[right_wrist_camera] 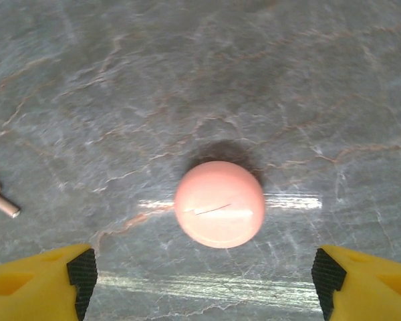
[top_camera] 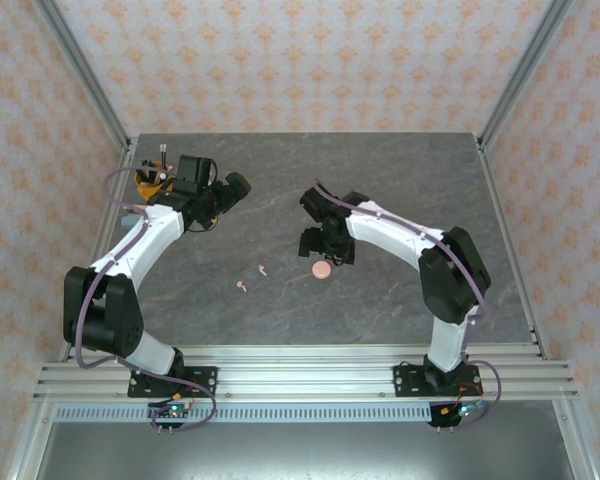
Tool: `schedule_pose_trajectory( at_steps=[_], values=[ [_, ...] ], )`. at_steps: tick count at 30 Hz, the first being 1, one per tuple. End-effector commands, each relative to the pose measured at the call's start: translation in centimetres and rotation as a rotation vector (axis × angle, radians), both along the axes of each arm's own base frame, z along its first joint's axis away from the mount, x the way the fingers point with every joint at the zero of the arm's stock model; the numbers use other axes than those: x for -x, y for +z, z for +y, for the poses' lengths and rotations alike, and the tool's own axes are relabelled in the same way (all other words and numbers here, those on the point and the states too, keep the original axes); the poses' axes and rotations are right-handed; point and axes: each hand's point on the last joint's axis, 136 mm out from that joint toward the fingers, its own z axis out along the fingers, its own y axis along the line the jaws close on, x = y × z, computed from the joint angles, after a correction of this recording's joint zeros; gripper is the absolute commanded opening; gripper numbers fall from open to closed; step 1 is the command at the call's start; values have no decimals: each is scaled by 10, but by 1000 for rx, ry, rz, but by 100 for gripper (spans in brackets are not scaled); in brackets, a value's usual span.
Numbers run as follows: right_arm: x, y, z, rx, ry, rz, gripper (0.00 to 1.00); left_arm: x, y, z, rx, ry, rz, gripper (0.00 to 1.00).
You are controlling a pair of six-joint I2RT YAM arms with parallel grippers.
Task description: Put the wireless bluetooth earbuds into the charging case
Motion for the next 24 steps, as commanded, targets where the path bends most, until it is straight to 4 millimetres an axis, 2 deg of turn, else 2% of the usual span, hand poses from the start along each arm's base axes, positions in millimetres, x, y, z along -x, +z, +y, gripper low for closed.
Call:
schedule_pose_trajectory(
  at_steps=[1, 8, 20, 24],
  values=[
    [6, -8, -6, 137, 208, 3, 86, -9, 11, -2, -4, -8, -36, 100],
    [0, -21, -19, 252, 375, 20, 86, -9, 12, -3, -3, -9, -36, 100],
    [4, -48, -2, 170, 328, 92, 84, -9, 11, -2, -2, -4, -35, 100],
    [5, -55, -3, 178, 324, 106, 83, -10, 10, -3, 0, -3, -35, 100]
  ],
)
